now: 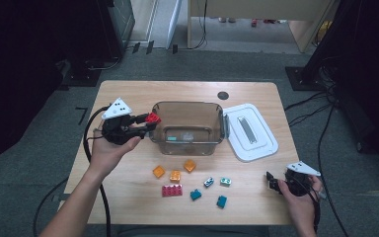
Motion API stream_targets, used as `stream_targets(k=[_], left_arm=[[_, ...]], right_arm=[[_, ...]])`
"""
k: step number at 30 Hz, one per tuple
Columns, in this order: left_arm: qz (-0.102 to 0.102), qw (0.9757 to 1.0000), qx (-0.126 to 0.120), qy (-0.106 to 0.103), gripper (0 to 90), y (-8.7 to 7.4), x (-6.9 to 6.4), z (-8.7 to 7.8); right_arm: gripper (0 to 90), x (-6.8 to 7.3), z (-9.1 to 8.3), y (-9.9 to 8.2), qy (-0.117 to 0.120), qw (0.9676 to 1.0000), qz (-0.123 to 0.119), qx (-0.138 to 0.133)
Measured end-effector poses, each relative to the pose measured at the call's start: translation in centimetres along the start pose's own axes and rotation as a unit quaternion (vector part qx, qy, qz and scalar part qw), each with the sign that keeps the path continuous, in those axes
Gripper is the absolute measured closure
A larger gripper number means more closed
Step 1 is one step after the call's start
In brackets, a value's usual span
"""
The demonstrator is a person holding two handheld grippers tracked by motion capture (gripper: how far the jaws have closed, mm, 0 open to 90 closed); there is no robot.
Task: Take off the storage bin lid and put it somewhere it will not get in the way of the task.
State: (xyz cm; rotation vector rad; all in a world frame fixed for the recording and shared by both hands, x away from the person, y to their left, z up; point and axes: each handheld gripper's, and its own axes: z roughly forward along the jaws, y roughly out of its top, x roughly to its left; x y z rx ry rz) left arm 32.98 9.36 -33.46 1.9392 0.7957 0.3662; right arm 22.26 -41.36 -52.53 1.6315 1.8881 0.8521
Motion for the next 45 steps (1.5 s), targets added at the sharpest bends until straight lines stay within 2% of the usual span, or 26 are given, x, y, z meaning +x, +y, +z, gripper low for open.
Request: stream_targets(k=[10, 17, 23, 29, 33, 45], left_arm=[[-0.002, 0.9999, 0.007, -0.009, 60.2, 1.3, 0.2, 3.6], [-0.005, 0.9995, 0.026, -0.015, 60.1, 1.0, 0.2, 6.4], [-0.006, 0.9991, 0.041, -0.014, 60.1, 0.6, 0.3, 8.0], [-0.007, 0.9984, 0.054, -0.015, 60.1, 0.0, 0.4, 9.0], [0.002, 0.9969, 0.077, -0.015, 60.0, -0.3, 0.3, 9.5], [0.002, 0.9957, 0.09, -0.02, 60.0, -0.6, 0.1, 10.4]], right_arm=[[13.8, 0.0, 0.0, 0.0, 0.001, 1.0, -0.001, 0.0], [13.8, 0.0, 0.0, 0.0, 0.002, 1.0, -0.002, 0.0], [13.8, -0.1, 0.0, 0.0, 0.003, 1.0, -0.002, 0.0], [13.8, -0.1, 0.0, 0.0, 0.003, 1.0, -0.002, 0.0], [13.8, -0.1, 0.0, 0.0, 0.003, 1.0, -0.003, 0.0], [13.8, -0.1, 0.0, 0.0, 0.003, 1.0, -0.003, 0.0]])
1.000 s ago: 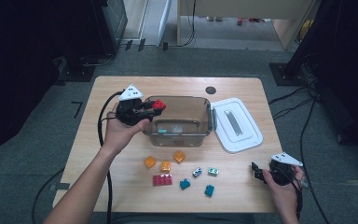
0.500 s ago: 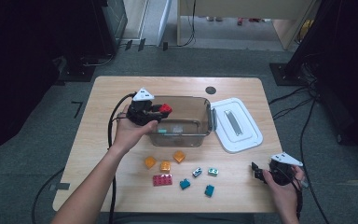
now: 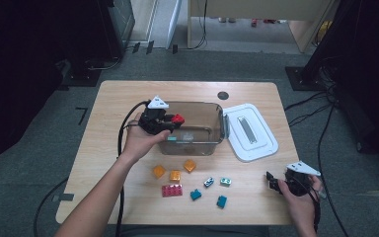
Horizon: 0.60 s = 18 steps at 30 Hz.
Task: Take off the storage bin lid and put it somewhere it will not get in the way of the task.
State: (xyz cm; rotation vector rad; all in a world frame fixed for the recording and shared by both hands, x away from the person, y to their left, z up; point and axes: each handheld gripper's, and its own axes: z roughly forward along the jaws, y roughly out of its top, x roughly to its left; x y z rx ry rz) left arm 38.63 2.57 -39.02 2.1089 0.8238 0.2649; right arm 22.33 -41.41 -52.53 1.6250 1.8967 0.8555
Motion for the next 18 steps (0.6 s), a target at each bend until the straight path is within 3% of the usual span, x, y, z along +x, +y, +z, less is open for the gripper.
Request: stream_targets(k=[11, 18], left_arm=[[-0.001, 0.9999, 0.012, -0.006, 58.8, 0.01, -0.03, 0.28], [-0.003, 0.9999, 0.011, -0.006, 50.3, 0.04, -0.05, 0.13]], right_arm=[[13.8, 0.0, 0.0, 0.0, 0.0, 1.0, 0.0, 0.0], [13.8, 0.0, 0.0, 0.0, 0.0, 1.0, 0.0, 0.0]])
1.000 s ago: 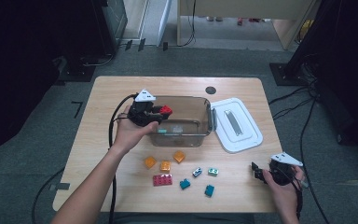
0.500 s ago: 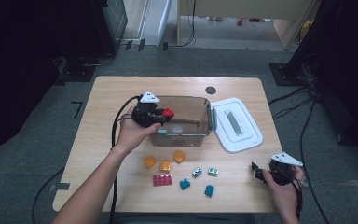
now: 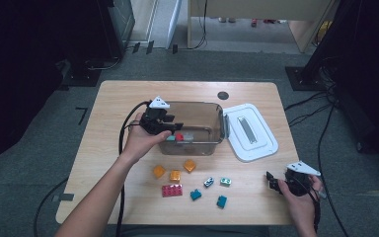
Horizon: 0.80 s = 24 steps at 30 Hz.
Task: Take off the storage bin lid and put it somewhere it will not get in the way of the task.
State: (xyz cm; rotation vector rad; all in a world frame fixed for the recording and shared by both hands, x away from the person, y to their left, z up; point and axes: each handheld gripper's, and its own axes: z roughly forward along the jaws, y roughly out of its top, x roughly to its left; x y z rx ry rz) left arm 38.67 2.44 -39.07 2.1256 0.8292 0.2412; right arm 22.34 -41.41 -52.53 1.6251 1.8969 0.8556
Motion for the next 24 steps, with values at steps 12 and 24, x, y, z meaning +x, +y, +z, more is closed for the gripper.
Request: stream_targets(k=[12, 24], left_arm=[[-0.006, 0.999, -0.044, -0.002, 45.0, -1.5, -0.4, -3.2], [0.009, 0.9974, -0.071, -0.007, 39.8, -4.7, -2.7, -7.4]], right_arm=[[13.8, 0.0, 0.0, 0.0, 0.0, 1.0, 0.0, 0.0], [13.8, 0.0, 0.0, 0.0, 0.0, 1.0, 0.0, 0.0]])
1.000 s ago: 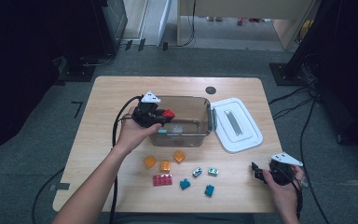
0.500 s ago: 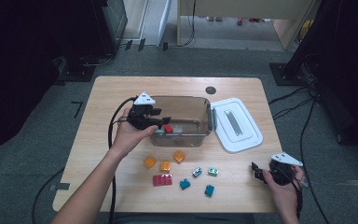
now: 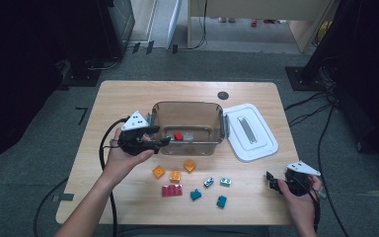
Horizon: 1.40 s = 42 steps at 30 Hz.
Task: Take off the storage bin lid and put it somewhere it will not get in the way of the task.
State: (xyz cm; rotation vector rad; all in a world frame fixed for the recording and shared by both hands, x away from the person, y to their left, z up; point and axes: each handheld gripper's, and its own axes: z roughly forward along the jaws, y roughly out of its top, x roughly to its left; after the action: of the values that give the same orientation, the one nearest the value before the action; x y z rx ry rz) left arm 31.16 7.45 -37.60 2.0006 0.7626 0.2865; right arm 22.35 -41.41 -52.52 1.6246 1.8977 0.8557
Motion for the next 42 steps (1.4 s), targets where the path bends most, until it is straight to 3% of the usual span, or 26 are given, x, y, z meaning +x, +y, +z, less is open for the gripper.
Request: stream_targets(k=[5, 11, 19, 22, 26, 36, 42], left_arm=[[-0.006, 0.9999, -0.01, 0.002, 40.1, -1.7, -0.8, -1.2], [-0.005, 0.9999, 0.011, 0.007, 40.7, -4.8, -1.6, -1.5], [-0.011, 0.9994, 0.032, 0.012, 41.9, -8.8, -1.7, -0.1], [-0.013, 0.9988, 0.041, 0.023, 42.8, -9.8, -1.4, 0.7], [-0.022, 0.9981, 0.051, 0.027, 44.4, -10.7, -1.1, 1.7], [-0.006, 0.9951, 0.086, 0.048, 46.4, -11.9, -1.3, 3.5], [-0.013, 0.993, 0.102, 0.057, 47.1, -12.7, -1.2, 4.4]], right_arm=[[13.8, 0.0, 0.0, 0.0, 0.0, 1.0, 0.0, 0.0], [13.8, 0.0, 0.0, 0.0, 0.0, 1.0, 0.0, 0.0], [13.8, 0.0, 0.0, 0.0, -0.001, 1.0, 0.0, -0.001], [13.8, 0.0, 0.0, 0.0, -0.001, 1.0, 0.0, -0.001], [13.8, 0.0, 0.0, 0.0, -0.001, 1.0, 0.0, -0.001], [13.8, 0.0, 0.0, 0.0, -0.001, 1.0, 0.0, -0.001], [13.8, 0.0, 0.0, 0.0, -0.001, 1.0, 0.0, -0.001]])
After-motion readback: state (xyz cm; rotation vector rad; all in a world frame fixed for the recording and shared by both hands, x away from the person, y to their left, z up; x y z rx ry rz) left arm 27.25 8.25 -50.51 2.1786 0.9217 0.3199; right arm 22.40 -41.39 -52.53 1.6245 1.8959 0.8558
